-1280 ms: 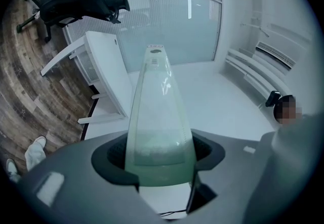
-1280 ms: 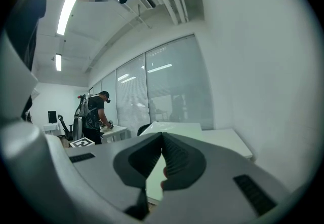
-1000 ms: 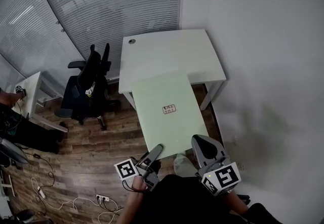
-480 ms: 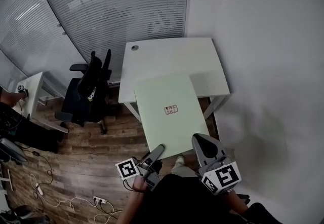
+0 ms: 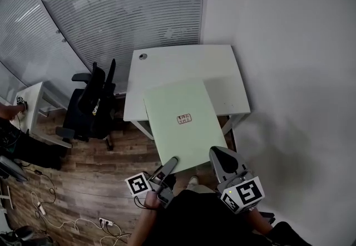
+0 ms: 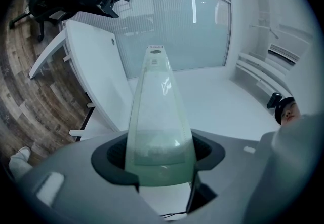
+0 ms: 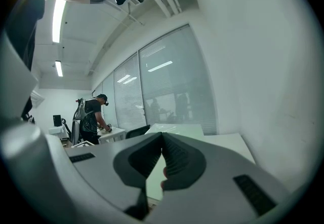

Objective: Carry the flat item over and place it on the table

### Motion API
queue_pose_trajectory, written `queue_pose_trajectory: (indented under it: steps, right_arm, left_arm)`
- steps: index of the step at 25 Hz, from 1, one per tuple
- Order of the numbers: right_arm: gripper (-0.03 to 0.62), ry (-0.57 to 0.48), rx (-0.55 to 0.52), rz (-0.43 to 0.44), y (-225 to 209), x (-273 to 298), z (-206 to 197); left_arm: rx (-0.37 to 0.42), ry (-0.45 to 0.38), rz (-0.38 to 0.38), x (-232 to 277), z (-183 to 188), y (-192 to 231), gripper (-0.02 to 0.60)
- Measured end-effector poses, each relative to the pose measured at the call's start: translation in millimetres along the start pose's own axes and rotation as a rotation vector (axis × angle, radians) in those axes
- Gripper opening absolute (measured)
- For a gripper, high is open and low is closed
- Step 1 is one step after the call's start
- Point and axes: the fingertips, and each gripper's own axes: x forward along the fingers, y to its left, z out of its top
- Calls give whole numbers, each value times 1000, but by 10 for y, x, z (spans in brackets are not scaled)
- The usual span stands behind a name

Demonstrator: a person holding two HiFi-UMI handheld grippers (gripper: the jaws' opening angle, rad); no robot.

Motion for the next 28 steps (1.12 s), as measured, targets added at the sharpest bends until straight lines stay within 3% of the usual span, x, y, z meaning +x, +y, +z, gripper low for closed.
queue_pose_trajectory:
  steps: [10, 23, 28]
  right_arm:
    - [-2, 19, -3, 38, -181, 195, -2]
    - [-2, 67, 16, -57, -522, 345, -155]
    - [-2, 91, 9, -40, -575, 600, -180]
  left_arm:
    - [-16, -24, 10, 259, 88, 99, 281]
    - [-49, 22, 40, 540, 267, 447, 281]
    - [-39, 51, 61, 717, 423, 608, 281]
